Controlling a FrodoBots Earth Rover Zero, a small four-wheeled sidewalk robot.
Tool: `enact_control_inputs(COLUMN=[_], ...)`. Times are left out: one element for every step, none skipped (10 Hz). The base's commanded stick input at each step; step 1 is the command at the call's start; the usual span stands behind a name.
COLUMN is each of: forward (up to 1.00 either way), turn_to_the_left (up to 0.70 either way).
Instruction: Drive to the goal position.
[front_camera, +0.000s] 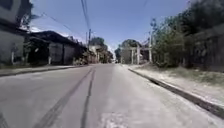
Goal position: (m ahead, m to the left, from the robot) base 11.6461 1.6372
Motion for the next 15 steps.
enact_control_inputs(forward=[1.0,1.0,1.0,1.0,1.0,1.0,1.0,1.0,1.0,1.0,1.0,1.0,1.0,1.0,1.0], turn_to_the_left=[-0.23,-0.4,-0.4,-0.25,0.0,0.0,0.0,0.0,0.0,0.0,0.0,0.0,0.0,0.0,0.0])
